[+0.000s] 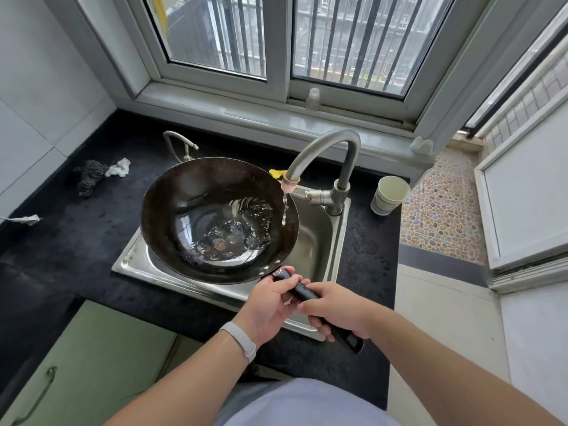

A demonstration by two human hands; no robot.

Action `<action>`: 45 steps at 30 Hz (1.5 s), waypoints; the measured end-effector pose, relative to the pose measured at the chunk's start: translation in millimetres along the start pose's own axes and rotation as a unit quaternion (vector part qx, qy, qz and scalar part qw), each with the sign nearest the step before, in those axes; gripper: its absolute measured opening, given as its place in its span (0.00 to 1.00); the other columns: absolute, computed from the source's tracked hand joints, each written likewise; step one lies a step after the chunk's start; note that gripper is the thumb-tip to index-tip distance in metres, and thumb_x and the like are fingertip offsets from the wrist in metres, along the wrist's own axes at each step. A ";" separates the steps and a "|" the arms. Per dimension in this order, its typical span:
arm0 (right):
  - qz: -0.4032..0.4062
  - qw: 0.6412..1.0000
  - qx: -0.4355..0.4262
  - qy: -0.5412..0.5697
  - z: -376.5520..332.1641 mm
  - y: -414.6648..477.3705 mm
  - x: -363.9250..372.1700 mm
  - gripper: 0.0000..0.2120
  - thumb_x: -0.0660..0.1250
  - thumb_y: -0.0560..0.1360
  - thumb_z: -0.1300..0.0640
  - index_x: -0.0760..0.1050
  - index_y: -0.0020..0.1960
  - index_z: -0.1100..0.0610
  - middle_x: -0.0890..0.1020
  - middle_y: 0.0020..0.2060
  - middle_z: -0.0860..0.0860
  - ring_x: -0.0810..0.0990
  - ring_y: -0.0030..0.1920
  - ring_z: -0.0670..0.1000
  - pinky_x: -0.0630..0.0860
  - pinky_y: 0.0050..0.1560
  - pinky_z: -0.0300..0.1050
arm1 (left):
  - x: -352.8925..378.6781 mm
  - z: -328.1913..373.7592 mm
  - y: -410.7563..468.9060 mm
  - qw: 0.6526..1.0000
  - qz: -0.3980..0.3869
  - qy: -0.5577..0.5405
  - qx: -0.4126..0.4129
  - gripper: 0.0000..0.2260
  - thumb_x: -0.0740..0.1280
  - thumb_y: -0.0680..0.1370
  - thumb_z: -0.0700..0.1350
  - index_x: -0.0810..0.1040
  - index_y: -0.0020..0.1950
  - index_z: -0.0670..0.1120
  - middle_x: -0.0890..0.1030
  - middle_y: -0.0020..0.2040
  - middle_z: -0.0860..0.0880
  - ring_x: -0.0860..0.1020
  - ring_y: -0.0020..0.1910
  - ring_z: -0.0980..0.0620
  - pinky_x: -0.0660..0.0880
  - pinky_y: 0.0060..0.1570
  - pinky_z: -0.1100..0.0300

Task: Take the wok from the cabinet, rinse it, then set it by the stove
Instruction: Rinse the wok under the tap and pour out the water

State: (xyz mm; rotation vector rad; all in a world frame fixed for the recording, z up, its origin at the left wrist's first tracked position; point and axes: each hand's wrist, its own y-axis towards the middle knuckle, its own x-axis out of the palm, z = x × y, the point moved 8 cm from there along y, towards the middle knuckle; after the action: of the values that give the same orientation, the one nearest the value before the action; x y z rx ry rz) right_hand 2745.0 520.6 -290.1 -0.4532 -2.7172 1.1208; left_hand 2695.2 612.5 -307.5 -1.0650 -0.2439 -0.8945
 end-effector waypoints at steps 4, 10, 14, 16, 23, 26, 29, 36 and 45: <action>0.039 0.998 -0.031 -0.032 -12.1 0.6 -6.6 0.06 0.64 0.76 0.62 0.73 0.52 0.61 0.76 0.30 0.54 0.72 0.22 0.49 0.73 0.26 0.45 | 7.5 8.6 5.0 1.000 -0.012 -0.018 -0.002 0.08 0.61 0.81 0.33 0.74 0.55 0.43 0.81 0.46 0.44 0.82 0.49 0.47 0.82 0.40 0.55; 0.104 0.992 -0.046 -0.061 -22.7 5.3 -19.6 0.05 0.62 0.74 0.64 0.74 0.49 0.57 0.76 0.30 0.56 0.72 0.21 0.51 0.72 0.24 0.43 | 17.5 22.4 21.0 1.000 -0.020 0.003 0.008 0.11 0.60 0.81 0.32 0.74 0.60 0.41 0.81 0.51 0.43 0.84 0.48 0.48 0.81 0.47 0.54; 0.128 0.989 -0.057 -0.057 -26.4 8.1 -27.0 0.05 0.62 0.75 0.63 0.75 0.50 0.58 0.75 0.27 0.53 0.72 0.21 0.51 0.71 0.23 0.42 | 25.2 27.9 31.6 1.000 -0.026 0.012 0.004 0.11 0.59 0.81 0.31 0.74 0.61 0.41 0.82 0.52 0.43 0.84 0.48 0.48 0.81 0.47 0.54; 0.142 0.986 -0.062 -0.060 -27.1 8.7 -31.6 0.05 0.62 0.76 0.62 0.75 0.50 0.58 0.75 0.27 0.52 0.72 0.21 0.50 0.71 0.24 0.42 | 29.2 29.6 36.8 0.999 -0.030 0.016 0.000 0.12 0.59 0.81 0.31 0.74 0.61 0.40 0.82 0.52 0.43 0.84 0.50 0.47 0.82 0.46 0.55; 0.205 0.970 -0.081 -0.107 -33.6 10.5 -50.8 0.03 0.64 0.77 0.59 0.75 0.48 0.53 0.76 0.30 0.51 0.73 0.21 0.47 0.72 0.25 0.42 | 44.9 36.7 55.2 0.998 -0.052 0.031 -0.010 0.12 0.57 0.81 0.31 0.73 0.61 0.40 0.81 0.54 0.41 0.83 0.54 0.45 0.81 0.51 0.52; 0.230 0.962 -0.079 -0.122 -35.2 13.9 -59.2 0.03 0.65 0.77 0.55 0.76 0.49 0.53 0.78 0.32 0.50 0.74 0.25 0.49 0.75 0.28 0.48 | 50.7 40.2 62.5 0.997 -0.063 0.027 -0.017 0.12 0.57 0.81 0.31 0.73 0.61 0.40 0.81 0.54 0.41 0.82 0.54 0.44 0.79 0.54 0.51; 0.258 0.952 -0.080 -0.148 -35.5 17.1 -66.6 0.02 0.65 0.77 0.52 0.75 0.48 0.50 0.79 0.34 0.48 0.75 0.28 0.49 0.74 0.30 0.48 | 55.7 42.9 69.0 0.997 -0.078 0.022 -0.018 0.12 0.56 0.81 0.31 0.73 0.60 0.40 0.81 0.55 0.40 0.82 0.55 0.44 0.79 0.53 0.50; 0.294 0.931 -0.086 -0.198 -36.8 21.4 -77.7 0.04 0.65 0.78 0.49 0.74 0.51 0.47 0.80 0.36 0.47 0.76 0.30 0.47 0.72 0.30 0.41 | 61.3 46.3 81.8 0.995 -0.090 0.034 -0.022 0.13 0.56 0.81 0.31 0.73 0.61 0.41 0.81 0.57 0.41 0.81 0.57 0.44 0.76 0.59 0.48; 0.327 0.909 -0.077 -0.247 -35.6 24.4 -80.7 0.11 0.64 0.79 0.50 0.73 0.60 0.52 0.81 0.39 0.50 0.78 0.33 0.53 0.72 0.33 0.46 | 63.1 44.5 91.8 0.994 -0.088 0.049 -0.033 0.10 0.58 0.81 0.33 0.74 0.59 0.41 0.83 0.55 0.42 0.82 0.57 0.44 0.74 0.64 0.45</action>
State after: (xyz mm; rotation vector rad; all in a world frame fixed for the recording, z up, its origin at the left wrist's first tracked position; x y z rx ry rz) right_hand 2835.6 533.0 -285.4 -1.3524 -3.2062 1.3025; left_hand 2813.2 634.0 -309.2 -1.0700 -0.2303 -1.1174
